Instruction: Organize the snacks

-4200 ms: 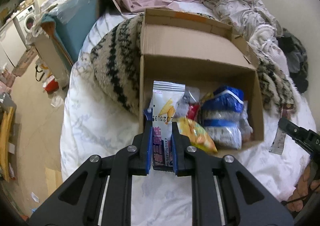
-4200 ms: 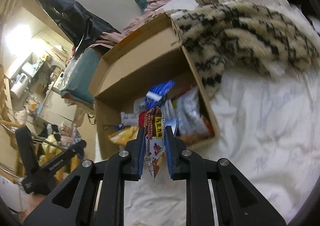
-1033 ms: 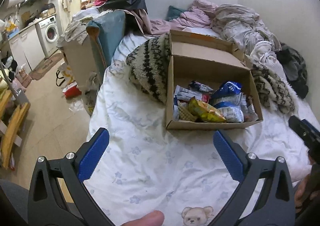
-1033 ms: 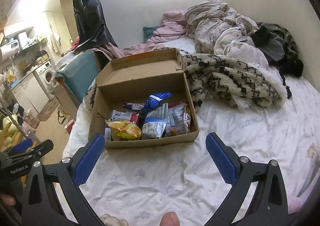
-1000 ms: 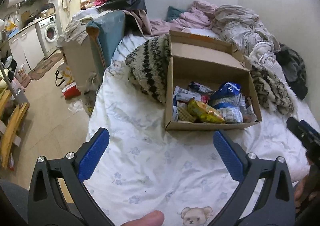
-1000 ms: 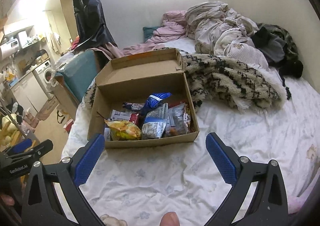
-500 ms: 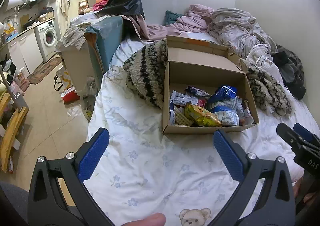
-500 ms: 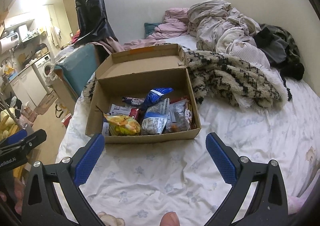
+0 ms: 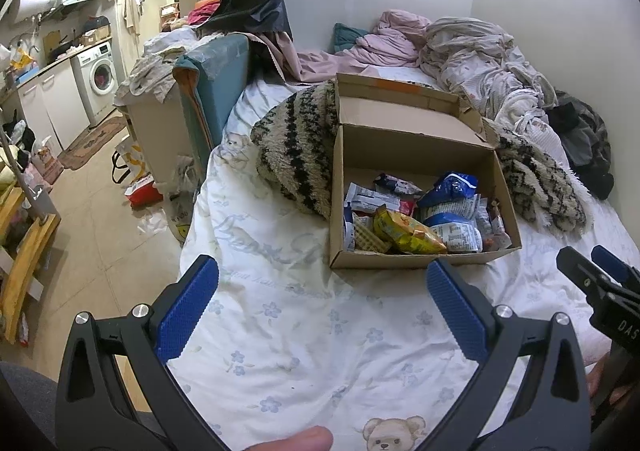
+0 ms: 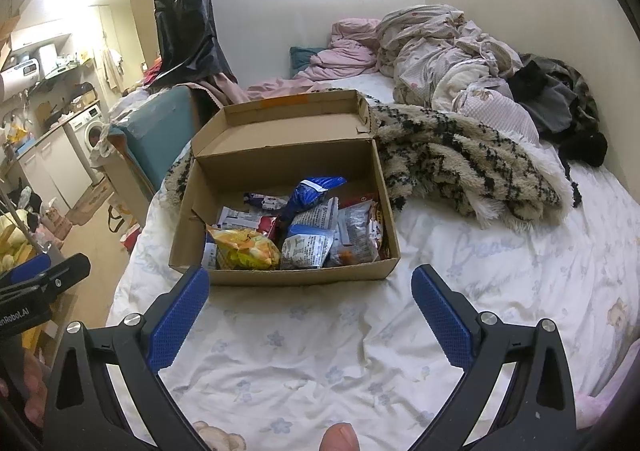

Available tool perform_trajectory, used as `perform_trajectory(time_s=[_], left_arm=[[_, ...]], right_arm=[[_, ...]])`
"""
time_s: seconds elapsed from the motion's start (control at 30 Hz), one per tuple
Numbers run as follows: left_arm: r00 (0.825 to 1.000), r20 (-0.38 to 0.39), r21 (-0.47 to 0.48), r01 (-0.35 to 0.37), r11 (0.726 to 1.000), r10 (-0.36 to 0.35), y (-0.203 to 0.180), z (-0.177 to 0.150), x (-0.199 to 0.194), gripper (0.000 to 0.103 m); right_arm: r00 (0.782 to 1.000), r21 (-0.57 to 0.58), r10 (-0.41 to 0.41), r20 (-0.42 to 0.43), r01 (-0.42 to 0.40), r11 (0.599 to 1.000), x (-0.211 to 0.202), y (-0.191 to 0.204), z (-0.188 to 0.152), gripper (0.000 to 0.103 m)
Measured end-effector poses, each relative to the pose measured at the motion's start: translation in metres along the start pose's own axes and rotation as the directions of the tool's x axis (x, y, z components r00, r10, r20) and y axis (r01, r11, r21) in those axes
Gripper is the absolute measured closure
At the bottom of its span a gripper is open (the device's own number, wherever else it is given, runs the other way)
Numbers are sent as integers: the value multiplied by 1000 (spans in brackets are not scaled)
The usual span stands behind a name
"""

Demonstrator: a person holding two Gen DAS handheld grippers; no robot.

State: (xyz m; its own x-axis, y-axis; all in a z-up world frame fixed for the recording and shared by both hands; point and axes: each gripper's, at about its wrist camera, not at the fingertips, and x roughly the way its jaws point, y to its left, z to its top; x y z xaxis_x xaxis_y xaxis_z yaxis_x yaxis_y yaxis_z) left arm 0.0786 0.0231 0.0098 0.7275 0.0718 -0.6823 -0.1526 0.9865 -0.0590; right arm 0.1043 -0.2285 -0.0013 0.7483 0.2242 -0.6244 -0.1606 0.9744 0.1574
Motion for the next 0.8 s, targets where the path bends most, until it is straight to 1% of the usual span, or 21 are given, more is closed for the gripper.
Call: perform_trajectory(time_s=[0.33,0.8], left_arm=[[1000,-9,-3,7,1000,-7,0,0,1,0],[1000,-14,-3,12,1000,-12,-1,-2,3,0]], right_arm=[[1000,19,3,-9,-3,1000,2,-4,0,0],[1000,15,-1,-10,1,1000,3,-4,0,0]])
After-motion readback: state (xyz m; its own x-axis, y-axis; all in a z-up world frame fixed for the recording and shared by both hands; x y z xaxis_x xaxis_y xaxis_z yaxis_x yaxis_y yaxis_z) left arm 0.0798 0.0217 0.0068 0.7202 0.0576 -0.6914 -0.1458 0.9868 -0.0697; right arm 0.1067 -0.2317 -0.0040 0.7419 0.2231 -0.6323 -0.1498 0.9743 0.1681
